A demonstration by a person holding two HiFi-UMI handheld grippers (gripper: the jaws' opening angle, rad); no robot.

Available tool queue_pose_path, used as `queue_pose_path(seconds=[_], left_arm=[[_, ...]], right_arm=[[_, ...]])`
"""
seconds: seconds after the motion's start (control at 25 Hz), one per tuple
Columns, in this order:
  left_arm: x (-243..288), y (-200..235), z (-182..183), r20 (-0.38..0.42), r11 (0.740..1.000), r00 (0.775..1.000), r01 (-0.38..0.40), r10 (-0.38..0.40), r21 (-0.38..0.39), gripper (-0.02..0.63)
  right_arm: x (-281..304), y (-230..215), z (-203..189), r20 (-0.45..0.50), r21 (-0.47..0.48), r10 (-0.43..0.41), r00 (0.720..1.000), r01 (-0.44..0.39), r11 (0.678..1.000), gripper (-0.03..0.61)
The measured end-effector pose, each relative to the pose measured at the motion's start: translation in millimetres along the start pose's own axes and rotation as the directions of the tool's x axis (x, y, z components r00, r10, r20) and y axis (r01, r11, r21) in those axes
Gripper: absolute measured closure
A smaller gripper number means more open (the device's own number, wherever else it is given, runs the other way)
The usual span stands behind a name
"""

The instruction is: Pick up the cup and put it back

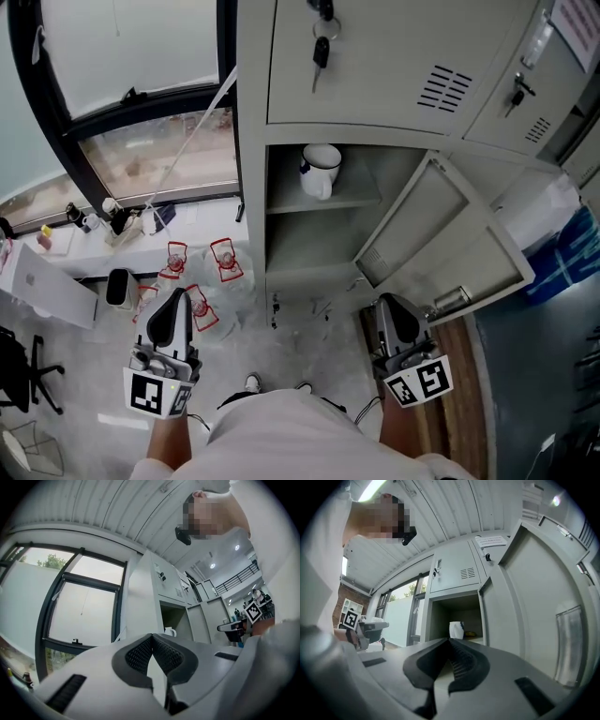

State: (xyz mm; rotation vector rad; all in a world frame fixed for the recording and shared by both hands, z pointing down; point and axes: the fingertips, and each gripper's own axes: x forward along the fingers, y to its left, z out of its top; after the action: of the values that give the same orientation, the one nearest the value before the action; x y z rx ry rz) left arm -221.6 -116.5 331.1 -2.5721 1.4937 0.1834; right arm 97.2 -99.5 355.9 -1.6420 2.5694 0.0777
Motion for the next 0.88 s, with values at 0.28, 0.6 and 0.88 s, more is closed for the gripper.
queue_pose_path(seconds=[0.28,0.6,0.88], left_arm=[[-23.3,4.7,-14.6,-0.003,1.0,1.0,-0.021,0.021,-0.014,0.594],[-22.0,7.6,-11.9,0.011,1.0,1.0,0.008,-0.007,-0.025,0.592],[-20.5,4.3,-17.4,0.006,0.998,0.999,0.039,-0.039,-0.038,0.592]], right_arm=[[-3.5,-4.4,1.2,-0.003,-0.011,-0.039,0.999,0.039,0.999,0.561],[2.4,4.1,1.3,0.0,-0.014,-0.049,0.999,0.049,0.999,0.561],[-0.9,10.4,-2.6,-0.009,-0.009,-0.065,0.998,0.065,0.998,0.561]])
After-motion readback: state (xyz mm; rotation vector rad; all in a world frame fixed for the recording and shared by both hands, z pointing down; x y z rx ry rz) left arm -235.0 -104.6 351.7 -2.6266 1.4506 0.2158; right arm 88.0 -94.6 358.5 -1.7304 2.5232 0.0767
